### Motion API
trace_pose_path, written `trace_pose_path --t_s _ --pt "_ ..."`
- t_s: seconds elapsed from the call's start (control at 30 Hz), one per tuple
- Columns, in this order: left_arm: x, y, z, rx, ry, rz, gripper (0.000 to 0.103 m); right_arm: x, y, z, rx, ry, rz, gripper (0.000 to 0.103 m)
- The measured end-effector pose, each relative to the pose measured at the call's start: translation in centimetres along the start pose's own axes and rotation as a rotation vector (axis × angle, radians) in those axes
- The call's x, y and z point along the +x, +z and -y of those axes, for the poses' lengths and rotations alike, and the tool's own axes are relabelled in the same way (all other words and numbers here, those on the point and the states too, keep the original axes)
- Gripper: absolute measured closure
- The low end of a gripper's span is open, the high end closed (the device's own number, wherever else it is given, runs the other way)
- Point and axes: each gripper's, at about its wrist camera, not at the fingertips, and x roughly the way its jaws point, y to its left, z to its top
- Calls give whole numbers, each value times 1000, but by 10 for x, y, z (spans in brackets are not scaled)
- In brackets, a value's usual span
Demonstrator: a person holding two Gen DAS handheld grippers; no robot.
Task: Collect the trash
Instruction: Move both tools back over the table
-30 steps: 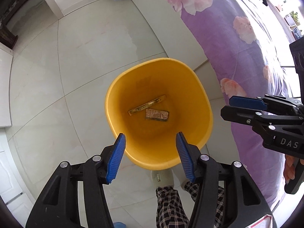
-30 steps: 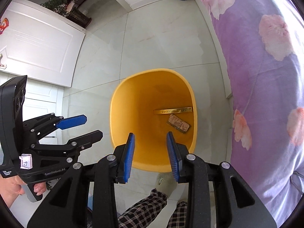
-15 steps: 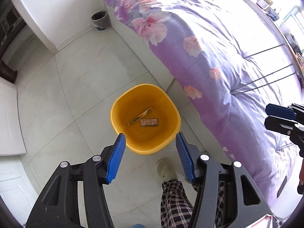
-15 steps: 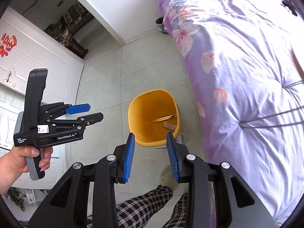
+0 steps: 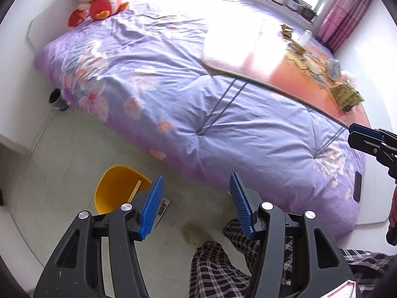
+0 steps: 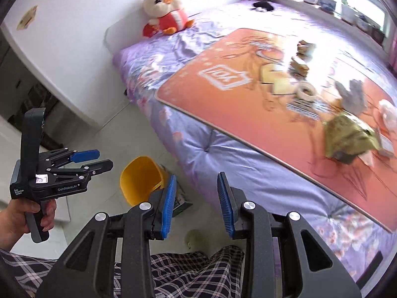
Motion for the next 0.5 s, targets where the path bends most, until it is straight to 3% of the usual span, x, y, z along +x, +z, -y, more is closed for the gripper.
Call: trace_pose_path --t_s 0.27,0.5 --pt "7 43 80 205 -94 13 49 -51 -24 89 226 -154 102 67" --pt "25 76 134 283 -151 14 49 -62 -32 147 320 -227 136 67"
